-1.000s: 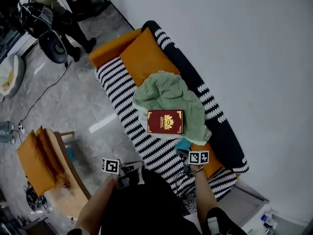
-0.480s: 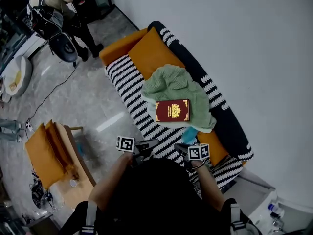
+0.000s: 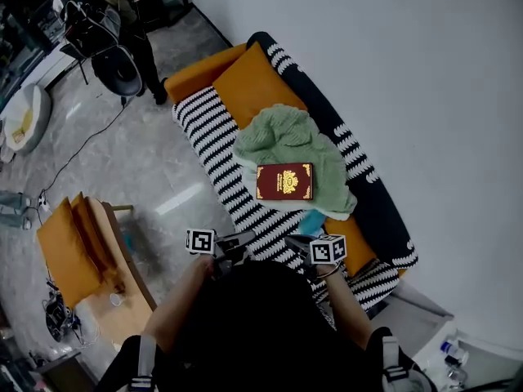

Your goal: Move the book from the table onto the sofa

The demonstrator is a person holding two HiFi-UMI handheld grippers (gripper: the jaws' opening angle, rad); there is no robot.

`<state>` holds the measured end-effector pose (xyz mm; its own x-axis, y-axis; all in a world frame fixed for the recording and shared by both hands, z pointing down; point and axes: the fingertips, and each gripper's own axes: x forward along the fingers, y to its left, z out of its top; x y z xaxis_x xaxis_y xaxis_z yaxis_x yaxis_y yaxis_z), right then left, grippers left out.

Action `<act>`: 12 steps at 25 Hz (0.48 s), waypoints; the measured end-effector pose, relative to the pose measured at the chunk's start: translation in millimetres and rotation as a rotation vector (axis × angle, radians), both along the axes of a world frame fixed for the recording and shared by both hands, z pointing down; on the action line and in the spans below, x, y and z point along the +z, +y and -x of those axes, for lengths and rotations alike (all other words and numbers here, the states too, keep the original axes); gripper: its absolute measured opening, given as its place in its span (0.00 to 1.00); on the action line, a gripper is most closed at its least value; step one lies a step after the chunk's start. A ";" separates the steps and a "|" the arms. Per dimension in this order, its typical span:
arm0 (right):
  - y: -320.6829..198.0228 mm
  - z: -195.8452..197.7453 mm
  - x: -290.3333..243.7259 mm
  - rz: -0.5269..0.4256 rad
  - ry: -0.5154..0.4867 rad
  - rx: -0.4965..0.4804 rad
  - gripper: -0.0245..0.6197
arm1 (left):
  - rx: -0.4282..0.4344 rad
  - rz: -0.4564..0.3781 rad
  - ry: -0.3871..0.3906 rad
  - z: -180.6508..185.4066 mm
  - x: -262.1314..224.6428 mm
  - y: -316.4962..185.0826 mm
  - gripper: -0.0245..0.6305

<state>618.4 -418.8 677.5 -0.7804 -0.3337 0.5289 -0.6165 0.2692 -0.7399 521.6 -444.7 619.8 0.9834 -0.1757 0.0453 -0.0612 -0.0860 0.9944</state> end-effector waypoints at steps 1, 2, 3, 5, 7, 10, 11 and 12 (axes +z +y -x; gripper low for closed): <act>0.3 0.0 0.8 0.002 0.001 -0.005 0.05 | -0.006 0.000 -0.004 1.1 0.8 0.4 0.05; 0.5 0.8 0.9 0.003 -0.001 -0.010 0.05 | -0.010 -0.003 -0.008 2.3 1.6 0.6 0.05; 0.7 1.8 0.6 0.003 -0.002 -0.015 0.05 | -0.013 -0.010 -0.010 3.1 1.7 0.5 0.05; 1.0 3.4 1.0 0.005 -0.002 -0.022 0.05 | -0.019 -0.017 -0.004 3.7 0.7 0.6 0.05; 1.7 5.5 3.1 0.009 -0.001 -0.032 0.05 | -0.032 0.000 0.002 4.6 0.9 2.4 0.05; 4.0 7.2 6.2 0.010 0.001 -0.048 0.05 | -0.050 0.025 0.004 6.6 2.8 6.9 0.05; 4.4 7.3 6.6 0.007 0.002 -0.050 0.05 | -0.050 0.008 -0.011 8.7 4.8 7.3 0.05; 4.6 7.5 6.7 0.005 0.003 -0.052 0.05 | -0.051 0.000 -0.021 10.5 6.3 8.1 0.05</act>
